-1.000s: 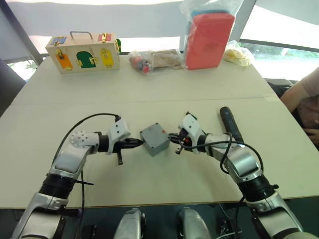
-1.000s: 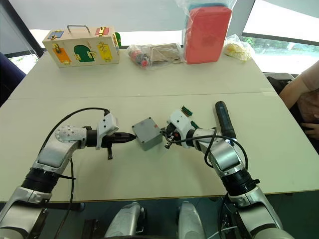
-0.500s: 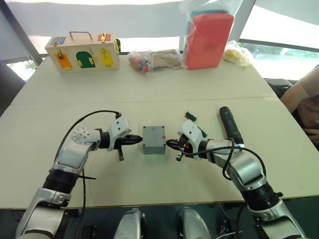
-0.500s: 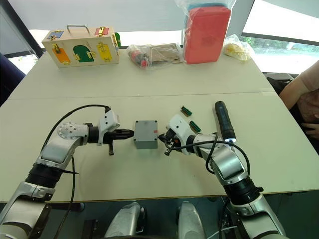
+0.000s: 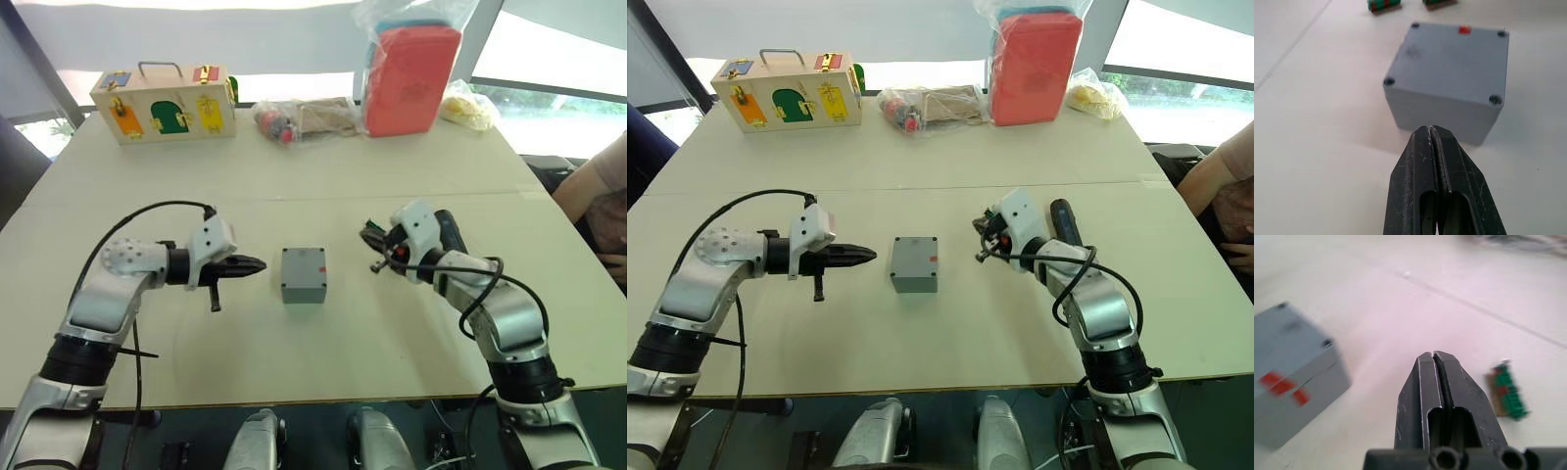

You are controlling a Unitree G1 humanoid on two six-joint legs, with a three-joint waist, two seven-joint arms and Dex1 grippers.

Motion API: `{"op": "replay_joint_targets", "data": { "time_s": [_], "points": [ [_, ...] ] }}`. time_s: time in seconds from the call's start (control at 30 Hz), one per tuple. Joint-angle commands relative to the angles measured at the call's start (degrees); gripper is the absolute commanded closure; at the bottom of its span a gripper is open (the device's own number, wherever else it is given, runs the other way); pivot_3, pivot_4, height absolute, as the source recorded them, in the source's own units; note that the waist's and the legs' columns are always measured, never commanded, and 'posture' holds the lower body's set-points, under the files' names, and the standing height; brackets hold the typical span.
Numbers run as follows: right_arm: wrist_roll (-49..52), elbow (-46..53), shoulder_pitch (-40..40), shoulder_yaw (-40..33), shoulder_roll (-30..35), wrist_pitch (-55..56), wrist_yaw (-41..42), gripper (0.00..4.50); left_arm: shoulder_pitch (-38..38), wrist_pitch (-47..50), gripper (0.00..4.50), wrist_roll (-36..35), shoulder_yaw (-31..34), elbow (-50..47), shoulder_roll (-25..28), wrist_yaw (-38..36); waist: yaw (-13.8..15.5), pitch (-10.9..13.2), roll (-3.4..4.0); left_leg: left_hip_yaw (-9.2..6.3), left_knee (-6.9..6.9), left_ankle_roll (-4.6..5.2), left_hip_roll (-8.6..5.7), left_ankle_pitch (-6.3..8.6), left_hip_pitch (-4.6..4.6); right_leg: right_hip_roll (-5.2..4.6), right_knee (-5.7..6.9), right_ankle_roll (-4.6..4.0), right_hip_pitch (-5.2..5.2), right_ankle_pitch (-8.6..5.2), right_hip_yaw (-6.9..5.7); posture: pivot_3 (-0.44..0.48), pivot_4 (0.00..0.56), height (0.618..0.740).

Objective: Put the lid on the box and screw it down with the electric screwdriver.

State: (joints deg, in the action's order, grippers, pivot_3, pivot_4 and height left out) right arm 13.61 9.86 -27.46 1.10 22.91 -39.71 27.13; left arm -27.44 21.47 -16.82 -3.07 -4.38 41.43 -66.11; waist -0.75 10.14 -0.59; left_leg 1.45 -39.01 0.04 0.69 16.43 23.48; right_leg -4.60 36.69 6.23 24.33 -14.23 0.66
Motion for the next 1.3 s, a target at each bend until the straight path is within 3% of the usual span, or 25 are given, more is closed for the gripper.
{"op": "replay_joint_targets", "data": {
  "time_s": [0.03,0.27,0.53,0.83,0.93,1.27,1.3],
  "points": [
    [-0.86,-7.25,-4.18,-2.30,-1.44,2.55,-2.59,2.93,-2.79,2.68,4.50,-3.34,3.20,-4.22,0.36,1.58,-0.01,0.00,0.00,0.00,0.00,0.00,0.00,0.00,0.00,0.00,0.01,0.00,0.00,0.00,0.00,0.000,0.150,0.730],
    [-3.72,-23.80,-11.83,-0.31,-4.19,9.32,-2.98,0.45,-4.82,4.65,4.50,-4.51,2.90,-5.96,-0.95,4.37,-0.33,0.01,0.01,0.02,0.02,0.00,0.00,0.00,-0.01,0.04,0.02,0.00,0.02,0.00,0.02,0.000,0.150,0.730],
    [-4.36,-34.74,-16.81,-1.19,-6.84,13.31,-3.35,0.45,-3.78,5.64,4.50,-5.19,2.62,-8.08,-1.01,5.73,-0.20,0.01,0.02,0.03,0.02,-0.01,0.00,-0.01,-0.01,0.01,0.04,0.00,0.02,0.00,0.04,0.000,0.150,0.730],
    [-4.78,-39.46,-19.20,-1.47,-7.46,15.13,-3.69,0.45,-3.49,6.58,4.50,-5.85,2.33,-9.24,-0.85,6.72,-0.35,0.02,0.03,0.03,0.02,-0.02,0.01,-0.01,-0.01,0.02,0.06,0.00,0.04,0.00,0.05,0.000,0.150,0.730],
    [-4.95,-39.86,-19.15,-1.30,-7.32,14.79,-3.80,0.95,-3.37,6.85,4.50,-5.98,2.28,-9.57,-0.94,7.00,-0.34,0.02,0.03,0.04,0.02,-0.02,0.01,-0.01,-0.01,0.01,0.06,0.00,0.04,0.00,0.05,0.000,0.150,0.730],
    [-5.12,-39.98,-19.19,-1.78,-6.95,14.78,-3.94,4.47,-3.99,7.06,4.50,-6.01,1.80,-9.47,-1.45,7.53,-0.37,0.02,0.03,0.04,0.02,-0.02,0.01,-0.01,-0.01,0.01,0.06,0.00,0.04,0.00,0.05,0.000,0.150,0.730],
    [-5.10,-39.65,-19.10,-1.89,-6.80,14.62,-3.91,4.47,-4.07,7.09,4.50,-6.04,1.75,-9.45,-1.54,7.55,-0.37,0.02,0.03,0.04,0.02,-0.02,0.01,-0.01,-0.01,0.02,0.06,0.00,0.04,0.00,0.05,0.000,0.150,0.730]
  ]
}}
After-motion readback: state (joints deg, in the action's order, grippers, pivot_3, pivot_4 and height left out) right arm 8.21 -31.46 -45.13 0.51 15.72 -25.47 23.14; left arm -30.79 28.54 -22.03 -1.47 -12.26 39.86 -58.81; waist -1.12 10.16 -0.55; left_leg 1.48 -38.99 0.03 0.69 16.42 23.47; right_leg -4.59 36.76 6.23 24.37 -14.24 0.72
